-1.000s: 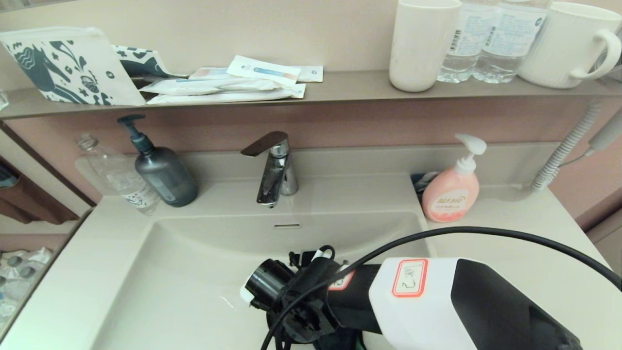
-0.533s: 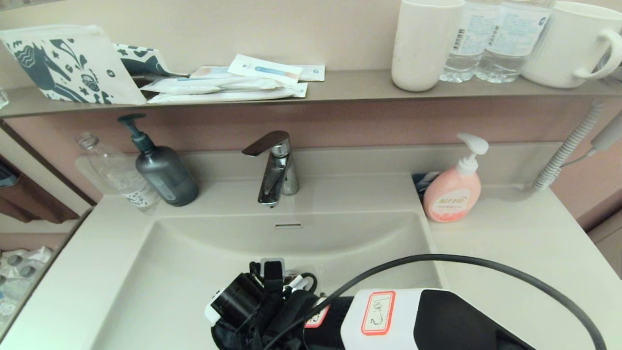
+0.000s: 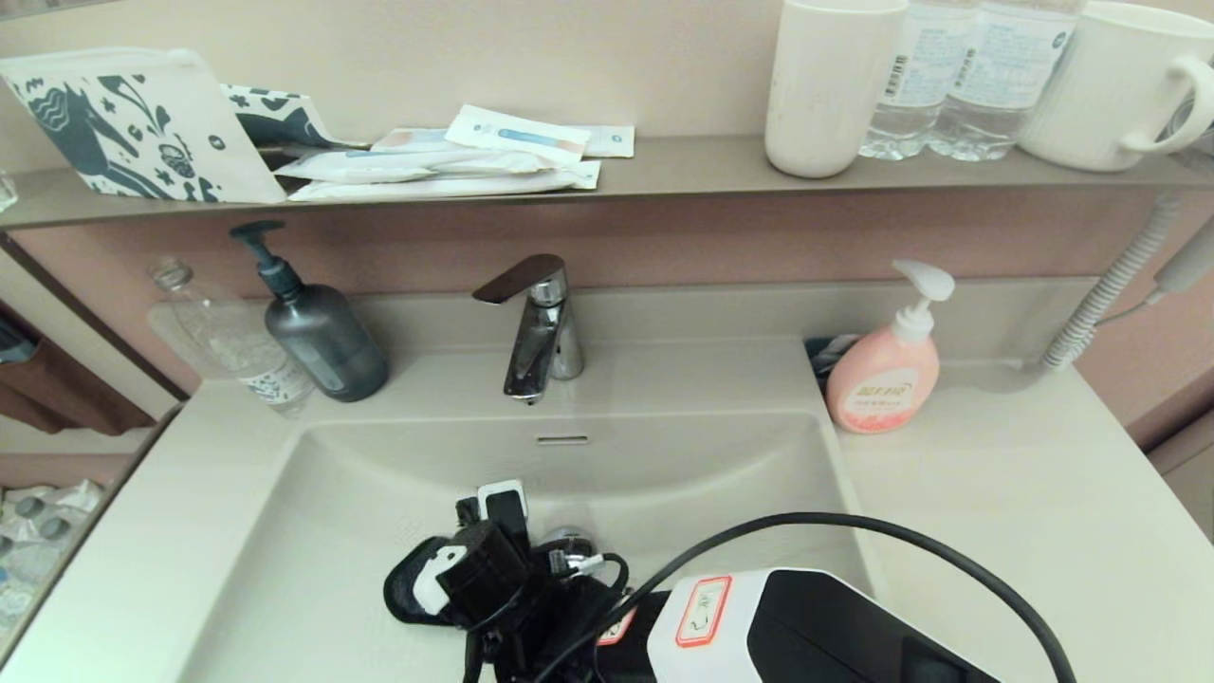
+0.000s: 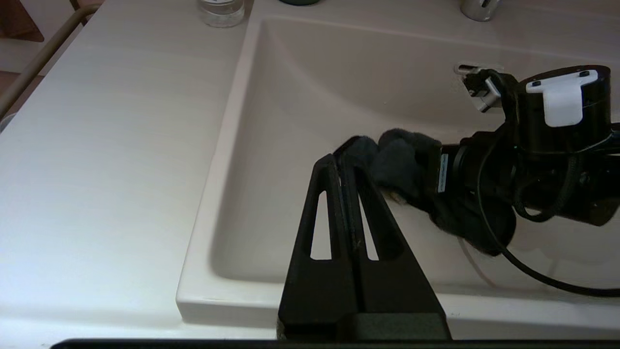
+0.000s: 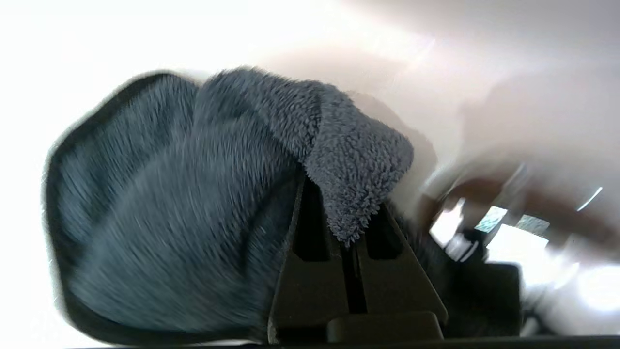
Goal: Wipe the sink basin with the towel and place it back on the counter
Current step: Wipe the sink
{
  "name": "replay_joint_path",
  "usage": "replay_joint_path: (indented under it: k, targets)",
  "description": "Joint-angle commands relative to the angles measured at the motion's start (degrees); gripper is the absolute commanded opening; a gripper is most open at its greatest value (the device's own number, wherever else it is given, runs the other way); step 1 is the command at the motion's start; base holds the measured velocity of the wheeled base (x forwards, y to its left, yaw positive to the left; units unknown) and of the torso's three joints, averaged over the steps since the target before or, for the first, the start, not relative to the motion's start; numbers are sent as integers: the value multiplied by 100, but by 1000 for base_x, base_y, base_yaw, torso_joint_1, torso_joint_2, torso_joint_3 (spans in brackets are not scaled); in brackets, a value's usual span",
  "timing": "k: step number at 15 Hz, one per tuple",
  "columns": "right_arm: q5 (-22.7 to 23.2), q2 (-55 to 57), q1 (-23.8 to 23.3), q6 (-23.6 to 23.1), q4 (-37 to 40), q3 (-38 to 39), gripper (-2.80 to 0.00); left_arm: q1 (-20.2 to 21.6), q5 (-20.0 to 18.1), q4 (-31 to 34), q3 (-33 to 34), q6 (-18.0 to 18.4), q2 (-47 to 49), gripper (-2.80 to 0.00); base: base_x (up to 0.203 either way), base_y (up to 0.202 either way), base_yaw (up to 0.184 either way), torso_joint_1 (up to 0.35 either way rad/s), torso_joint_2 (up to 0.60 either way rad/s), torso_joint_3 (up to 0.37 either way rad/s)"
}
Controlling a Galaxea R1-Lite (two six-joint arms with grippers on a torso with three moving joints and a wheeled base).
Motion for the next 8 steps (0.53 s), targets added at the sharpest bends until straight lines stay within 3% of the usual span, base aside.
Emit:
replay_joint_path:
  k: [1, 8]
  targets:
    - [-109, 28, -116, -226, -181, -2, -280, 0, 3, -1, 0, -5, 7, -280, 0, 0, 0, 0, 0, 0]
    - [-332, -159, -374, -975, -648, -2, -280, 0, 3, -1, 0, -5, 7, -280, 0, 0, 0, 0, 0, 0]
